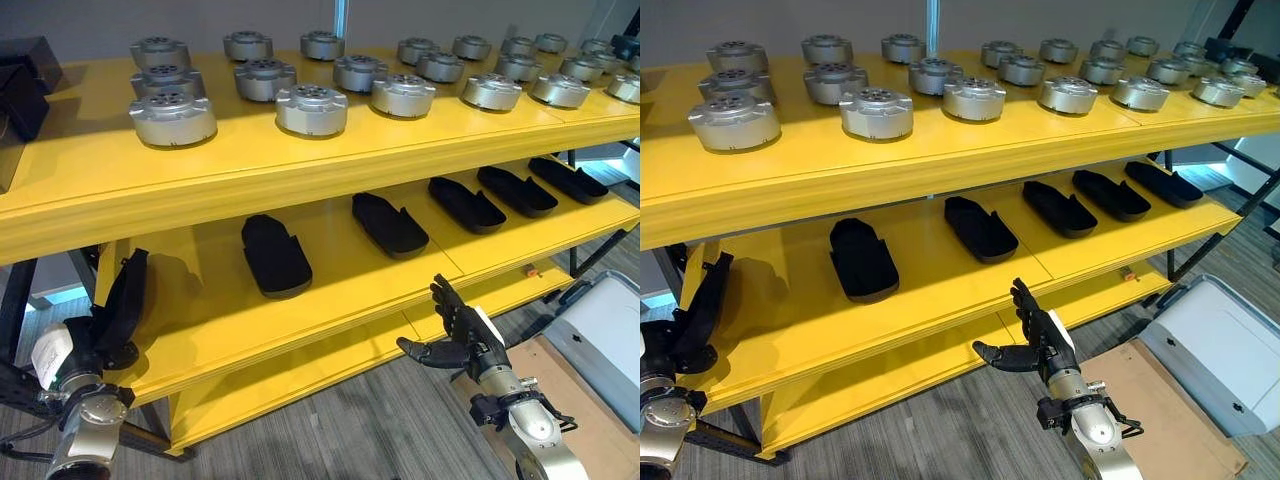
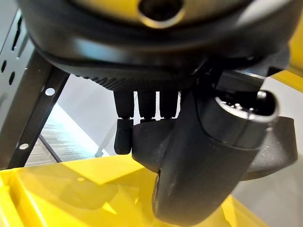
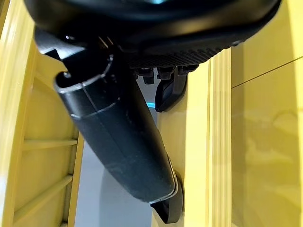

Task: Move parts from the plastic box to the shelf.

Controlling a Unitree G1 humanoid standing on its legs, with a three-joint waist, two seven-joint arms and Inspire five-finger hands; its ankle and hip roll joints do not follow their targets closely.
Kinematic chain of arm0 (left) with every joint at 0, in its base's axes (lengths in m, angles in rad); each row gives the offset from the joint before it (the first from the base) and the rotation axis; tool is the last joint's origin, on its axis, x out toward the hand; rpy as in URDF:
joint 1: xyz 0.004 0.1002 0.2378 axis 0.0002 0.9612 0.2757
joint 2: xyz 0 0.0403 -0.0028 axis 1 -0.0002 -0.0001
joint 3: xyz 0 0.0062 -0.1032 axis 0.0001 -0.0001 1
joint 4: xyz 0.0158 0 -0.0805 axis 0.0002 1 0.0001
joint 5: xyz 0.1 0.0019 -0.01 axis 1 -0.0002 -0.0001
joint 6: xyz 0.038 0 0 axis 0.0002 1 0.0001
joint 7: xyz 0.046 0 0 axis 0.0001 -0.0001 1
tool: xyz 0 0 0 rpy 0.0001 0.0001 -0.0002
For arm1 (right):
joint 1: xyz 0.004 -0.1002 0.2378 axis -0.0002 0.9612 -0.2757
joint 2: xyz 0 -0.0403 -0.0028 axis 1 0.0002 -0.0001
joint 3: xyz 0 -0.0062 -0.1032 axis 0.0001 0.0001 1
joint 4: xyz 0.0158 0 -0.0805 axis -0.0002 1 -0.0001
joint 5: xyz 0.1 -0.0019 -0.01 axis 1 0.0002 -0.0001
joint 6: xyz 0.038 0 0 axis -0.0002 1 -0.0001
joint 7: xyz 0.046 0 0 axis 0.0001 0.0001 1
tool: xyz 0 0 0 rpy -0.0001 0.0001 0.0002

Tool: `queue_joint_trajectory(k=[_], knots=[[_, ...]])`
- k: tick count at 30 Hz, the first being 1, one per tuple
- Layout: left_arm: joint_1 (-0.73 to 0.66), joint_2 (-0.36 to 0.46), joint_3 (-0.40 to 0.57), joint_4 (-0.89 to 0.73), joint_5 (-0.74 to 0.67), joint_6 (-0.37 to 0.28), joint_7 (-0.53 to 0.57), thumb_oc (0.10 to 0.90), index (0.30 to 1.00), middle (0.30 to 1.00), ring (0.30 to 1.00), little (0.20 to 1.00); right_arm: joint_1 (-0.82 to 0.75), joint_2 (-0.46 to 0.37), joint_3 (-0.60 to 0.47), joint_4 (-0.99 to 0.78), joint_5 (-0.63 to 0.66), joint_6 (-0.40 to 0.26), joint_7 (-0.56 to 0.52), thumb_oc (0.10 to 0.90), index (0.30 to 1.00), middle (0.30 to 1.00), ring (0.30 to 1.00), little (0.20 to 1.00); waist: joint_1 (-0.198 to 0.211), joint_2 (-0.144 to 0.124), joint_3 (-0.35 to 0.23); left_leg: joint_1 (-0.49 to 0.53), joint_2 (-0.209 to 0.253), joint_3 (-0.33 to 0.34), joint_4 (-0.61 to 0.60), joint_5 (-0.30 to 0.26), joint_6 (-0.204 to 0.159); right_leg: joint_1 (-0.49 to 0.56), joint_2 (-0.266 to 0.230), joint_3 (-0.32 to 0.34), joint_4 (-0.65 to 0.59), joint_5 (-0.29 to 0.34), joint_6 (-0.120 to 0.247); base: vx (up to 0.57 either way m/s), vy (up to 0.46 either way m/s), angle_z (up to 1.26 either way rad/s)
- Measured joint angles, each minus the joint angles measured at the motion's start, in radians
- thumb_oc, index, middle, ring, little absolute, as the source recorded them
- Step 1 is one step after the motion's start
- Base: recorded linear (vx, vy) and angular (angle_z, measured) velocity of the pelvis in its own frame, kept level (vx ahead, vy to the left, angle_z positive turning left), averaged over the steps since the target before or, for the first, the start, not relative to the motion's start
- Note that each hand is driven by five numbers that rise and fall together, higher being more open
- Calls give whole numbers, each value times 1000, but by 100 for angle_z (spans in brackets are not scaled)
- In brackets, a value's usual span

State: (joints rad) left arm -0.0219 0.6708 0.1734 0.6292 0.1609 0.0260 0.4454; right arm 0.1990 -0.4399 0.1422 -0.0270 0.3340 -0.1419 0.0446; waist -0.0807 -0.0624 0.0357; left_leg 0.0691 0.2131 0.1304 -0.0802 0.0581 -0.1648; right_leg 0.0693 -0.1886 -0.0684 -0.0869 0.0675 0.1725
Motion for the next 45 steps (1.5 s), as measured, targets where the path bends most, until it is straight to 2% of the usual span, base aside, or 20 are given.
queue_joint_trajectory(k=[7, 10, 14, 16, 19, 22, 33, 45], knots=[[-54, 7, -25, 10, 25, 23, -17, 400, 300, 300, 300, 300, 6, 0, -3, 0, 0, 0, 1, 900, 1000, 1000, 1000, 1000, -5, -3, 1, -3, 0, -1, -3, 0, 0, -2, 0, -1, 0, -1, 1, 0, 0, 0], [-75, 64, -110, 22, 145, 32, -34, 400, 300, 300, 300, 300, 21, -1, -5, 0, -1, 0, 5, 900, 1000, 1000, 1000, 1000, -4, -6, 1, -9, 0, 0, -3, 0, 0, -9, 0, 0, 0, -1, 1, 0, 0, 0], [-97, 124, -154, 31, 254, 34, -62, 400, 300, 300, 300, 300, 35, -2, -7, 0, -12, 2, 12, 900, 1000, 1000, 1000, 1000, -15, -9, 3, -14, 0, 1, 0, 0, -1, -14, 1, 1, 0, -1, 1, 0, 0, 0], [-132, 166, -193, 50, 353, 32, -87, 400, 300, 300, 300, 300, 37, -4, -9, 0, -12, 2, 14, 900, 1000, 1000, 1000, 1000, -21, -10, 4, -14, -1, 2, 0, 0, -1, -15, 0, 1, 0, -1, 1, 0, 0, 0], [-196, 188, -236, 96, 406, 32, -111, 400, 300, 300, 300, 300, 40, -9, -10, 0, -12, 2, 17, 900, 1000, 1000, 1000, 1000, -26, -9, 8, -14, -1, 4, 0, 0, -1, -17, 0, 3, 0, -1, 1, 0, 0, 0], [-275, 218, -326, 155, 437, 34, -140, 400, 300, 300, 300, 300, 44, -10, -8, 0, -12, 2, 20, 900, 1000, 1000, 1000, 1000, -25, -12, 12, -18, -1, 5, 0, 1, -2, -21, 0, 4, 0, 0, 2, -6, -4, -1], [-306, 220, -326, 262, 436, 16, -197, 400, 300, 300, 300, 300, 67, -13, -7, 0, -12, 2, 45, 900, 1000, 1000, 1000, 1000, -28, -16, 45, -15, 0, 18, 0, 1, -2, -26, 0, 10, 0, 1, 2, -4, -4, -2], [-301, 221, -323, 392, 422, 5, -240, 400, 300, 300, 300, 300, 68, -18, -7, -1, -11, 3, 52, 900, 1000, 1000, 1000, 1000, -29, -21, 46, -14, 0, 18, 0, 0, -2, -26, 0, 10, 0, 1, 1, 0, 0, 0]])
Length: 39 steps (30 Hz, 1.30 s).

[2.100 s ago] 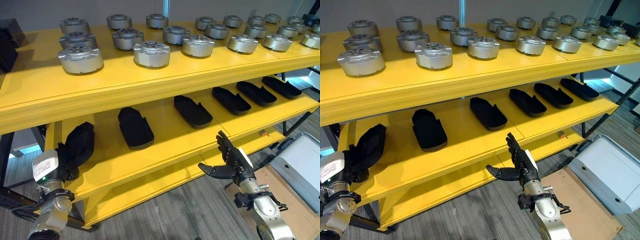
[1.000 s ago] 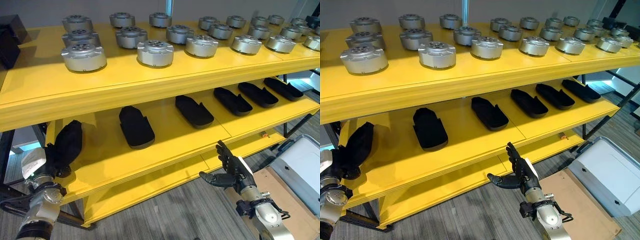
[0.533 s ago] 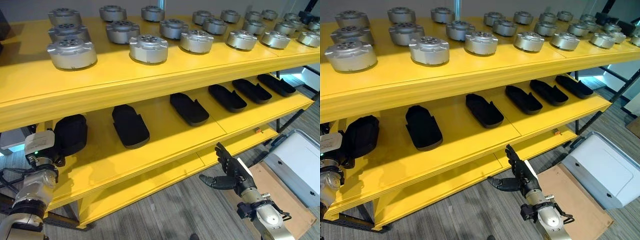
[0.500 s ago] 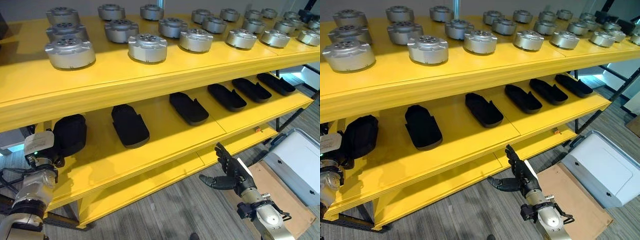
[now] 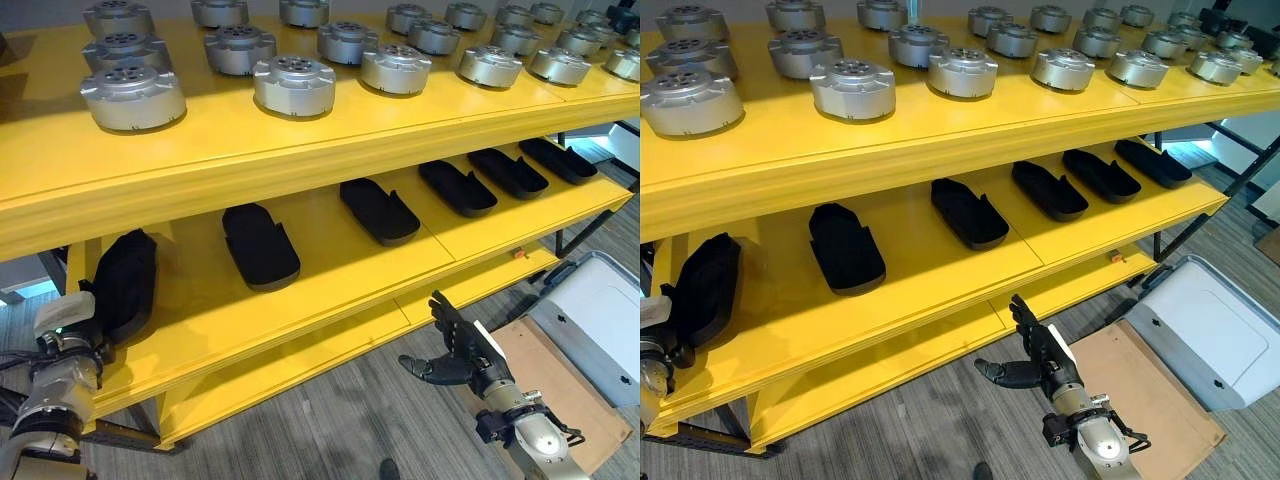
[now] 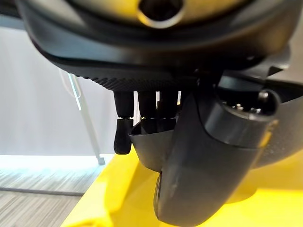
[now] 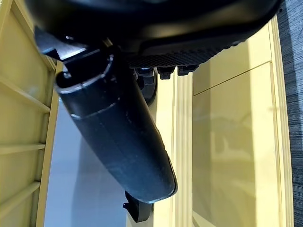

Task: Move parts from the plastic box to the shelf.

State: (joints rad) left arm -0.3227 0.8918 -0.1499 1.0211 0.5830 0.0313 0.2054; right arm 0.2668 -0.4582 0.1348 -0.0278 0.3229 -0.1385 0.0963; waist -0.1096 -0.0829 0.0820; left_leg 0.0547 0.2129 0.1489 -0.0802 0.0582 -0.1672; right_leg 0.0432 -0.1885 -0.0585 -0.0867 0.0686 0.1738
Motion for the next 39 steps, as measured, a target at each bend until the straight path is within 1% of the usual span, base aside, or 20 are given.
queue_joint_trajectory(k=[1, 2, 3, 14, 19, 21, 22, 23, 27, 32, 39], knots=[[0, 0, 0, 0, -8, -1, 0, 563, 528, 528, 528, 528, 0, 0, 0, 0, 0, 0, 0, 900, 1000, 1000, 1000, 1000, 1, 0, 0, 0, 0, 0, 0, 0, 0, 0, 0, 0, 0, 0, 0, 0, 0, 0], [-1, 0, 0, 0, -20, -3, 0, 794, 852, 852, 852, 852, 0, 0, 0, 0, 0, 0, 0, 900, 1000, 1000, 1000, 1000, 1, 0, 0, 0, 0, 0, 0, 0, 0, 0, 0, 0, 0, 0, 0, 0, 0, 0], [-2, 0, 0, 0, -28, -6, -6, 900, 1000, 1000, 1000, 1000, 0, 0, 0, 0, 1, 0, 1, 900, 1000, 1000, 1000, 1000, 2, 0, 0, 0, 0, 0, 0, 0, 0, 0, 0, 0, 0, 0, 0, 0, 0, 0], [-19, -1, -6, 13, -31, -17, -22, 900, 1000, 1000, 1000, 1000, 1, 0, 1, 0, 1, 0, -1, 900, 1000, 1000, 1000, 1000, -3, 6, 3, 3, -1, 0, 0, 1, 0, 2, 0, 0, 0, 1, 0, 0, 0, 0], [-19, 0, -16, -50, -30, -17, -23, 900, 1000, 1000, 1000, 1000, 1, 0, 1, 0, 1, 0, -5, 900, 1000, 1000, 1000, 1000, 1, 6, 4, 4, -1, 0, 0, 1, 0, 3, 0, 0, 0, 1, 0, 0, 0, 0], [-19, 0, -24, -95, -29, -16, -23, 900, 1000, 1000, 1000, 1000, 2, 0, 1, 0, 1, 0, -6, 900, 1000, 1000, 1000, 1000, 1, 6, 3, 4, -1, 0, 0, 1, 0, 3, 0, 0, 0, 2, 0, 0, 0, 0], [-20, 0, -45, -145, -28, -17, -23, 900, 1000, 1000, 1000, 1000, 2, 1, 1, 0, 1, 0, -7, 900, 1000, 1000, 1000, 1000, 1, 5, 3, 4, -1, 0, 0, 1, 0, 4, -1, 0, 0, 2, 0, 0, 0, 0], [-21, 0, -54, -162, -28, -16, -24, 900, 1000, 1000, 1000, 1000, 2, 1, 1, 0, 1, 0, -7, 900, 1000, 1000, 1000, 1000, -1, 5, 3, 4, 0, 0, 0, 1, 0, 3, 0, 0, 0, 2, 0, 0, 0, 0], [-21, 0, -61, -240, -26, -18, -24, 900, 1000, 1000, 1000, 1000, 6, 1, -1, 0, 1, 0, -7, 900, 1000, 1000, 1000, 1000, 1, 4, 2, 3, -1, 0, 0, 1, 0, 3, -1, -1, 0, 2, 0, 0, 0, 0], [-21, 0, -61, -278, -18, -18, -24, 900, 1000, 1000, 1000, 1000, 8, 1, -3, 1, 0, 0, -8, 900, 1000, 1000, 1000, 1000, -2, 6, 4, 3, 0, 0, 0, 1, 0, 3, 0, 0, 0, 2, 0, 0, 0, 0], [-21, 0, -61, -285, -16, -17, -24, 900, 1000, 1000, 1000, 1000, 9, 1, -3, 1, 0, 1, -7, 900, 1000, 1000, 1000, 1000, -4, 6, 4, 3, 0, 0, 0, 1, 0, 3, 0, 0, 0, 2, 0, 0, 0, 0]])
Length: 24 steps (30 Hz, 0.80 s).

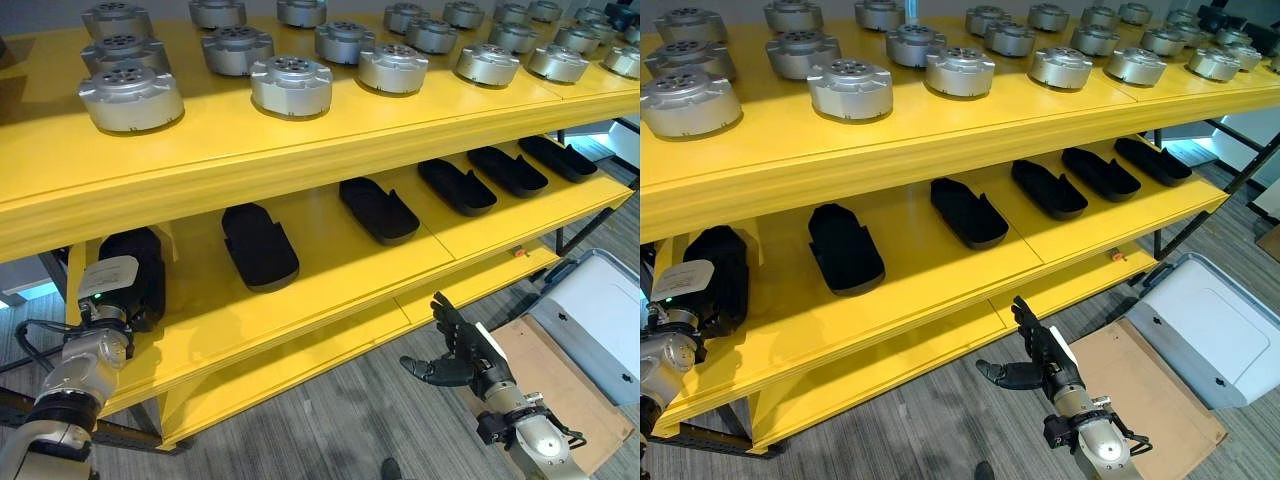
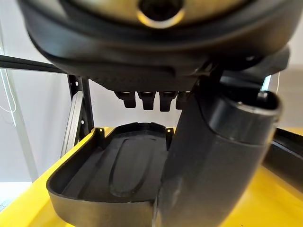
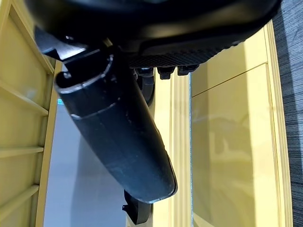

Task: Move parts from the plastic box to the shelf.

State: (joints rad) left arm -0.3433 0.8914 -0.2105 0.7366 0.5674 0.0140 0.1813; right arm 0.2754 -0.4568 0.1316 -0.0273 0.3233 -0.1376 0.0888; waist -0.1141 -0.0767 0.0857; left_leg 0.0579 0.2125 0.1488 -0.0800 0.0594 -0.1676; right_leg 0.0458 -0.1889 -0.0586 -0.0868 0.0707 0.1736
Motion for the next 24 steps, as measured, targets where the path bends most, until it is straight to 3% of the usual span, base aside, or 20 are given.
queue_joint_trajectory(k=[24], knots=[[0, -9, -3, 0, 9, 2, -17, 900, 1000, 1000, 1000, 1000, 13, 1, -10, 0, 0, 9, -2, 900, 1000, 1000, 1000, 1000, -29, 11, 7, 1, 0, 10, 0, -1, 0, -6, 0, 17, 0, 1, 1, 0, -1, -1]])
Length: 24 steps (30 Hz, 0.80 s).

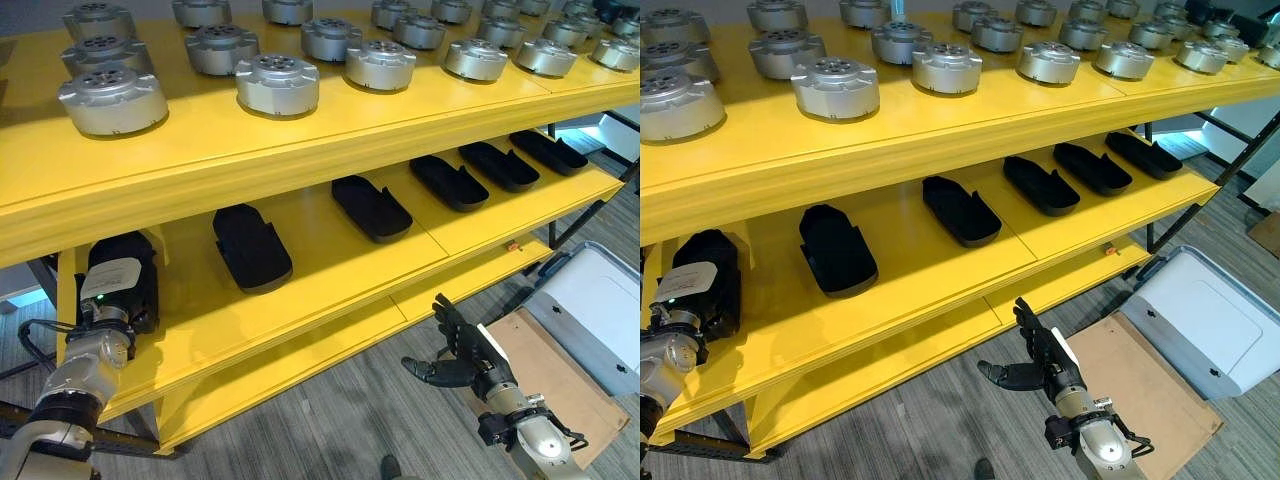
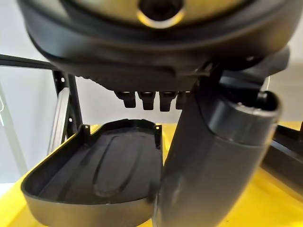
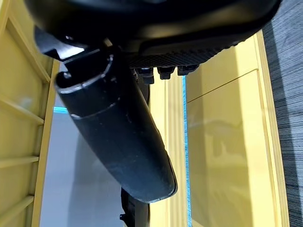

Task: Move parts from the plastic box to the shelf.

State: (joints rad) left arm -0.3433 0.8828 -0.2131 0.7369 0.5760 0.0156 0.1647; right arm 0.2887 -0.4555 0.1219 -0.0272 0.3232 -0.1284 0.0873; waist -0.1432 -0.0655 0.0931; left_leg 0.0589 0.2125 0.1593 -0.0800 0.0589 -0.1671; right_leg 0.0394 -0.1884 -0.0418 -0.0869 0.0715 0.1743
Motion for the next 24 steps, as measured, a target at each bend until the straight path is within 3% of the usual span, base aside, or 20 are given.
queue_joint_trajectory(k=[11, 24], knots=[[-80, -4, -99, 77, -6, -7, 2, 900, 1000, 1000, 1000, 1000, 17, 0, -11, 0, 1, 1, -7, 900, 1000, 1000, 1000, 1000, -20, 6, 3, -1, 0, 15, 0, 0, 0, -14, 0, 11, 0, 6, 0, 5, -6, -3], [-151, -38, -117, 137, -22, -24, 6, 900, 1000, 1000, 1000, 1000, 17, -1, -11, 0, 1, 0, -16, 900, 1000, 1000, 1000, 1000, -21, 9, 3, 4, 0, 29, 0, 0, 0, -20, 1, 27, 0, 13, -1, 3, -3, -3]])
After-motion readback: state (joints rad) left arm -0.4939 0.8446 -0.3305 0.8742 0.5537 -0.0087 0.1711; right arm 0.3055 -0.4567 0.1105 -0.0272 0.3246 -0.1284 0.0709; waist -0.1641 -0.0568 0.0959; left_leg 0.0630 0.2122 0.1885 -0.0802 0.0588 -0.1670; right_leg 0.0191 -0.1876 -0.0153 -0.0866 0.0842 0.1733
